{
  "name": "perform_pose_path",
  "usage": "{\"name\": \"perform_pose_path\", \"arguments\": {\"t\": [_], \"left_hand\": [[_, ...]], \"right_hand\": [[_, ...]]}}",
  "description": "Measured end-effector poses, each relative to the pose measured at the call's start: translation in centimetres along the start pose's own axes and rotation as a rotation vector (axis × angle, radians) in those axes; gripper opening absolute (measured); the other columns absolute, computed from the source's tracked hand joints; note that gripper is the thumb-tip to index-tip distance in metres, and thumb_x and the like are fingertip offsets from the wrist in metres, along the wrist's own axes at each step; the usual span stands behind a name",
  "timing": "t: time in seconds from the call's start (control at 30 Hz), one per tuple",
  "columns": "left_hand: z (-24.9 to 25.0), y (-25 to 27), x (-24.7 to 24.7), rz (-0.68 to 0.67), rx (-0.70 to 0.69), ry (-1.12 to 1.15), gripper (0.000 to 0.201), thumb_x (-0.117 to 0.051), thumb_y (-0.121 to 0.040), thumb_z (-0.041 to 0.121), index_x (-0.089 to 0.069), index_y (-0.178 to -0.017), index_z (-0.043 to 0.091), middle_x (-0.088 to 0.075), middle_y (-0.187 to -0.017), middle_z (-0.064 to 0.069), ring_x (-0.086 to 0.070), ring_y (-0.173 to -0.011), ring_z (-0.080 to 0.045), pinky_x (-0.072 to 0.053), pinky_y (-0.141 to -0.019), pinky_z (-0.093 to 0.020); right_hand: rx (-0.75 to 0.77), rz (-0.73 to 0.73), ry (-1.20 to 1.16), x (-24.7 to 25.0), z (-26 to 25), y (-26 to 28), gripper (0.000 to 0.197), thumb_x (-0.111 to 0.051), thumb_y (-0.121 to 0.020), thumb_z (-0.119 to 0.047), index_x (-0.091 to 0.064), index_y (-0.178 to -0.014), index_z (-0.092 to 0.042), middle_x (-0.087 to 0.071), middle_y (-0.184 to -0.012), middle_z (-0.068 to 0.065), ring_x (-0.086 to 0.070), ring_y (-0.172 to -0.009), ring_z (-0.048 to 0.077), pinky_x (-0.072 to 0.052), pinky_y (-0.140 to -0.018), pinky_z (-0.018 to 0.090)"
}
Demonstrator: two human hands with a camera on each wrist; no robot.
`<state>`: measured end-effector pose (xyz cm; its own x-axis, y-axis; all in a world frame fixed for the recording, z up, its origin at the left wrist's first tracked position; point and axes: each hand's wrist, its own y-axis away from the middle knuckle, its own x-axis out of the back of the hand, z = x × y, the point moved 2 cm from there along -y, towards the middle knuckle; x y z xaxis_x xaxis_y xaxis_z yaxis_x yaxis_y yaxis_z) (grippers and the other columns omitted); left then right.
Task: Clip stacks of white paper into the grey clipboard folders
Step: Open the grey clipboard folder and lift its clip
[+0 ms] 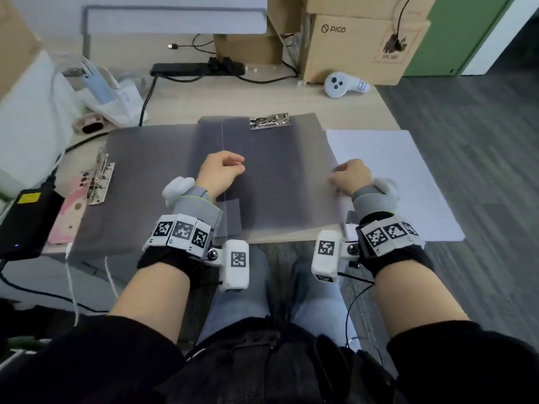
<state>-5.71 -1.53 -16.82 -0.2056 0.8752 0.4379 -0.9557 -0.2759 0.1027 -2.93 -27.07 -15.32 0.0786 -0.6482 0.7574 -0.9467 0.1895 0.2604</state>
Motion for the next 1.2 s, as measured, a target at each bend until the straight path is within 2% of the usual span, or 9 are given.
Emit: {"name": "perform_pose_path", "arguments": {"t": [0.07,0.13,0.3,0.43,0.77,0.9,0.97,1.1,1.2], "left_hand": [[0.4,0.1,-0.7,-0.004,-0.004,-0.003,0.026,-0.061,-0.085,0.007,-0.066,-0.11,0.007,-0.061,-0.1,-0.003,-0.054,-0.092,-0.013,-0.042,-0.071,-0.018],[0.7,0.1,-1.1,-0.006,-0.005,-0.005,0.026,-0.061,-0.084,0.007,-0.066,-0.11,0.007,-0.061,-0.099,-0.004,-0.055,-0.093,-0.013,-0.042,-0.077,-0.019],[1.0,0.1,-2.2,-0.068,0.009,-0.057,0.026,-0.061,-0.085,0.009,-0.065,-0.111,0.008,-0.058,-0.098,-0.004,-0.053,-0.092,-0.014,-0.039,-0.066,-0.012],[1.4,-1.3,-2.0,-0.064,0.024,-0.075,0.026,-0.061,-0.084,0.01,-0.066,-0.109,0.01,-0.061,-0.1,-0.005,-0.054,-0.095,-0.015,-0.041,-0.083,-0.021],[3.9,-7.8,-3.3,-0.046,-0.07,-0.222,0.039,-0.061,-0.085,0.013,-0.059,-0.124,0.009,-0.058,-0.133,-0.01,-0.051,-0.126,-0.024,-0.037,-0.11,-0.032],[4.4,-10.2,-3.9,-0.068,-0.067,-0.283,0.009,-0.057,-0.088,0.019,-0.065,-0.09,0.02,-0.059,-0.108,-0.009,-0.052,-0.101,-0.027,-0.04,-0.086,-0.027],[4.2,-11.4,-4.3,-0.131,-0.045,-0.327,0.015,-0.055,-0.088,0.021,-0.058,-0.074,0.019,-0.051,-0.092,-0.01,-0.043,-0.087,-0.023,-0.037,-0.071,-0.027],[3.5,-12.6,-4.6,-0.057,0.018,-0.222,0.015,-0.062,-0.084,0.022,-0.072,-0.091,0.013,-0.072,-0.096,-0.015,-0.067,-0.093,-0.031,-0.054,-0.088,-0.034],[2.9,-13.3,-4.5,0.033,0.073,-0.154,0.017,-0.064,-0.081,0.017,-0.064,-0.064,0.02,-0.069,-0.072,-0.009,-0.067,-0.066,-0.026,-0.058,-0.08,-0.035]], "right_hand": [[-0.043,-0.1,0.022,0.7,0.9,0.8,0.027,-0.058,-0.085,-0.006,-0.064,-0.11,0.0,-0.068,-0.077,0.015,-0.062,-0.062,0.025,-0.053,-0.058,0.028],[-0.08,-0.163,0.072,1.1,1.4,1.1,0.027,-0.066,-0.081,-0.005,-0.063,-0.106,0.004,-0.06,-0.064,0.009,-0.057,-0.052,0.019,-0.05,-0.052,0.027],[-0.049,-0.089,0.202,1.7,1.0,1.5,0.047,-0.079,-0.068,-0.013,-0.062,-0.11,-0.002,-0.07,-0.099,0.016,-0.07,-0.089,0.032,-0.058,-0.082,0.043],[0.1,-0.012,0.15,1.2,-1.2,0.7,0.047,-0.077,-0.07,-0.017,-0.063,-0.114,-0.009,-0.066,-0.115,0.012,-0.064,-0.105,0.03,-0.053,-0.091,0.038],[0.336,-0.15,0.11,-3.2,-6.7,-3.1,0.041,-0.072,-0.075,-0.02,-0.062,-0.114,-0.013,-0.068,-0.111,0.006,-0.061,-0.107,0.023,-0.046,-0.091,0.028],[0.305,-0.189,0.154,-4.7,-7.3,-5.2,0.037,-0.073,-0.074,-0.023,-0.064,-0.109,-0.015,-0.071,-0.102,0.004,-0.063,-0.106,0.023,-0.048,-0.09,0.029],[0.271,-0.185,0.164,-5.3,-7.3,-6.4,0.033,-0.075,-0.071,-0.025,-0.062,-0.101,-0.02,-0.066,-0.09,0.0,-0.064,-0.101,0.022,-0.047,-0.083,0.028],[0.224,-0.188,0.187,-5.9,-7.2,-7.9,0.033,-0.079,-0.066,-0.032,-0.054,-0.087,-0.028,-0.061,-0.089,-0.004,-0.063,-0.095,0.022,-0.045,-0.076,0.026],[0.228,-0.186,0.218,-6.1,-7.1,-8.5,0.033,-0.079,-0.065,-0.036,-0.054,-0.085,-0.029,-0.059,-0.09,-0.006,-0.059,-0.089,0.02,-0.039,-0.072,0.025]]}}
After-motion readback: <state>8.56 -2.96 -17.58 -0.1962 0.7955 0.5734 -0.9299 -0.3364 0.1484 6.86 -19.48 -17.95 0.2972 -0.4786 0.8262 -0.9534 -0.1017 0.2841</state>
